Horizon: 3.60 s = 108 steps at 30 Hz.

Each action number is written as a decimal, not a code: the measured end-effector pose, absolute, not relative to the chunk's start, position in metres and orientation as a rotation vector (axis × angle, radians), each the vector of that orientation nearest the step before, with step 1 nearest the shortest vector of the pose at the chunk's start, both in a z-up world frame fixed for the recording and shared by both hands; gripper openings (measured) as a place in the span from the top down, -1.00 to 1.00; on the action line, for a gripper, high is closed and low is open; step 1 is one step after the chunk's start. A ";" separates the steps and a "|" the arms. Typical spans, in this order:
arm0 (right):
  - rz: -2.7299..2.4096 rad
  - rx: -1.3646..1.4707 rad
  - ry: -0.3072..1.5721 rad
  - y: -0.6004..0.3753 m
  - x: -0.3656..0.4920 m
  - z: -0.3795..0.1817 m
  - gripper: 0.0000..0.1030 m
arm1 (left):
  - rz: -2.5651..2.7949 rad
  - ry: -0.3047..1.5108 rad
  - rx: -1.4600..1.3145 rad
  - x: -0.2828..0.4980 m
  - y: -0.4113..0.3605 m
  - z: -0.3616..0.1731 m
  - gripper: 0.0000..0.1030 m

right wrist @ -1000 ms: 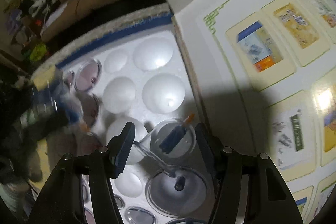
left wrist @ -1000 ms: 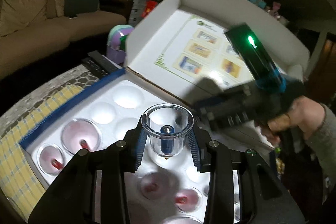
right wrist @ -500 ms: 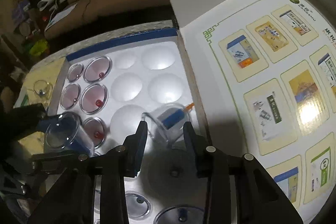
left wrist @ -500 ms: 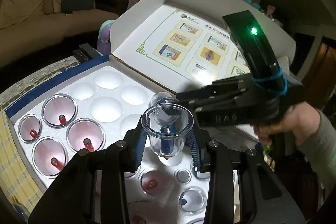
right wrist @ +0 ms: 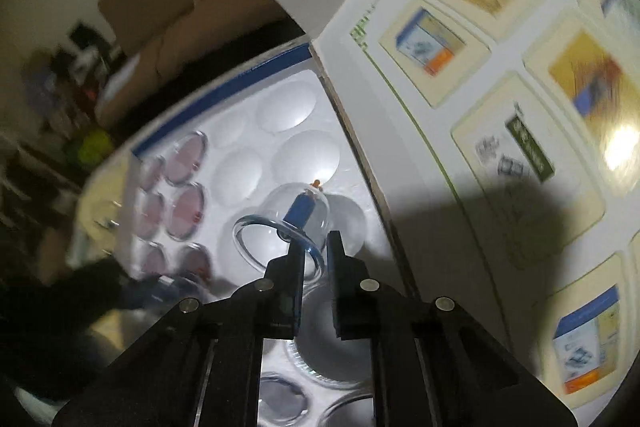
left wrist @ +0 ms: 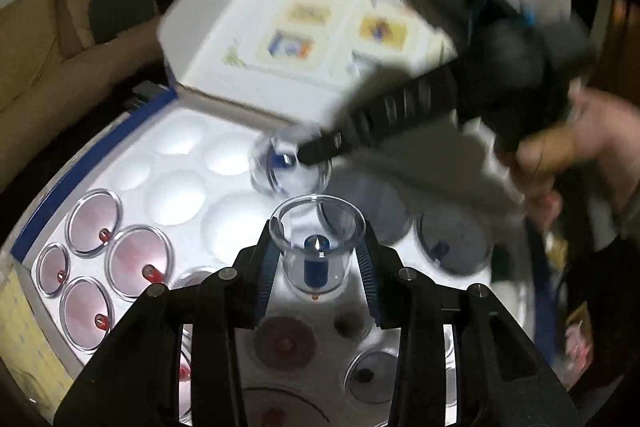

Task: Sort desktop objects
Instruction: 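Lower the left tool's cup into a foam slot while the right tool lowers its cup, then open both tools and lift them away from the placed cups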

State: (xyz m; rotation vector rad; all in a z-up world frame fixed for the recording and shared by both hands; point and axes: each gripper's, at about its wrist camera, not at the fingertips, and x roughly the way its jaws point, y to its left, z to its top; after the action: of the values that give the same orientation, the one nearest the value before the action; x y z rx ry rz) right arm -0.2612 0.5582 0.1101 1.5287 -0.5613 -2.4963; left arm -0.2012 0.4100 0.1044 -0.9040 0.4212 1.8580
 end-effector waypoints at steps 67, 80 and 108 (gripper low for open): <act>-2.644 1.482 -0.572 0.567 -0.259 0.121 0.34 | 1.783 -0.157 -1.183 -0.283 0.409 0.107 0.00; -2.619 1.467 -0.323 0.535 -0.215 0.130 0.08 | 1.853 0.220 -1.212 -0.238 0.392 0.102 0.04; -2.607 1.446 -0.156 0.487 -0.168 0.142 -0.14 | 1.944 0.238 -1.143 -0.189 0.323 0.139 -0.26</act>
State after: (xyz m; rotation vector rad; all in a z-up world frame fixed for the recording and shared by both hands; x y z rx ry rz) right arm -0.1676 0.4866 0.1417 1.4458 -0.1565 -2.6068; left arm -0.1887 0.3233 0.1395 -1.1432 0.2378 1.9441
